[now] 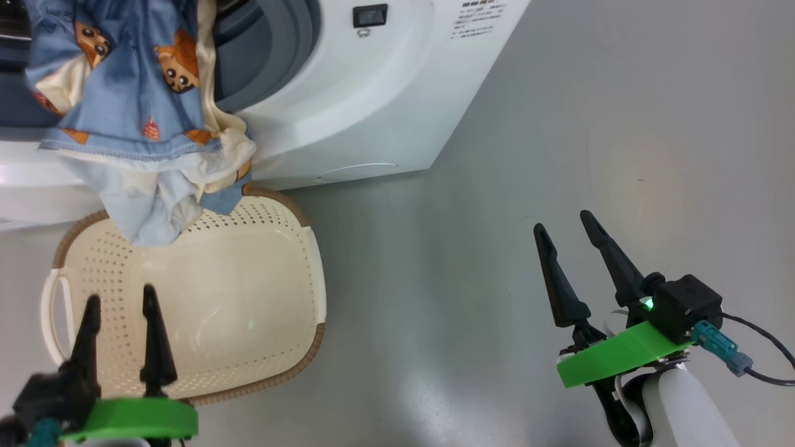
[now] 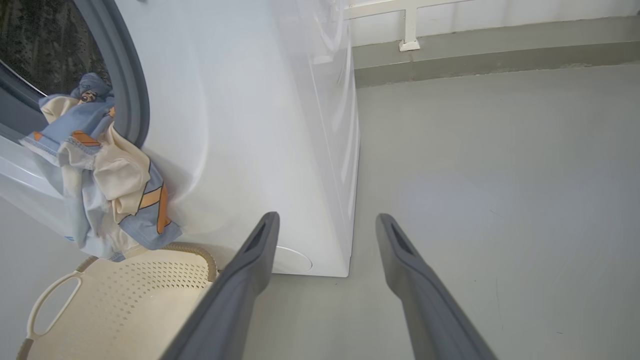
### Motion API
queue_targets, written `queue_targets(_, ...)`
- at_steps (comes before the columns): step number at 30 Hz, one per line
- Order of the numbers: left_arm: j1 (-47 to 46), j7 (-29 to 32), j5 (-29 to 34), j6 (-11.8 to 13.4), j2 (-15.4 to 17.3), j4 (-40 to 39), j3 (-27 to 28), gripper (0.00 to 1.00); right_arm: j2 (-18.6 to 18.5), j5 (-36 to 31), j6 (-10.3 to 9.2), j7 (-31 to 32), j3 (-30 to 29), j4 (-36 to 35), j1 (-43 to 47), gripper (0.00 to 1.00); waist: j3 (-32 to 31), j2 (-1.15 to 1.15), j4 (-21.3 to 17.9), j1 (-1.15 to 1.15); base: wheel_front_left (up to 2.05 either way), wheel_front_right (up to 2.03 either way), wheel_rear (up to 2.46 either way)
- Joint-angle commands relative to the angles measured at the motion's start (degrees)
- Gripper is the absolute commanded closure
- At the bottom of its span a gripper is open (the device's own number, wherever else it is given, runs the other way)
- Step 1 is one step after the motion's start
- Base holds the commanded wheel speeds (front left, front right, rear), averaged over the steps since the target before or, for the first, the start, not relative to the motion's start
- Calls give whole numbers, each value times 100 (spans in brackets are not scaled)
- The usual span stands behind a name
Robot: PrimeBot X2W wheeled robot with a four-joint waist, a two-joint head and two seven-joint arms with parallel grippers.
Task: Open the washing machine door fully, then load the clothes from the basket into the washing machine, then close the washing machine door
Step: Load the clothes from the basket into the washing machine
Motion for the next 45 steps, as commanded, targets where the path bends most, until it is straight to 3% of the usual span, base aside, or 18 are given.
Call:
queue_targets(1,-151,-75,58,-24,99,-50,156,0,14,-67,8,-68,127,-123,143,0,11,0,-11,0,0,0,0)
queue_targets(16,-1770,-66,24,-346,423,1366,43,0,14,-32,8,-68,209,-99,27,0,230,0,-203,0,0,0,0)
queue_targets(29,-2631,-47,-162,-649,446,2572,-54,0,14,-12,8,-68,162,-172,3,0,490,0,-288,0,0,0,0)
queue_targets(45,-3510,-75,-399,-1246,111,2741,-39,0,14,31,8,-68,196,-146,-110,0,828,0,-313,0,0,0,0)
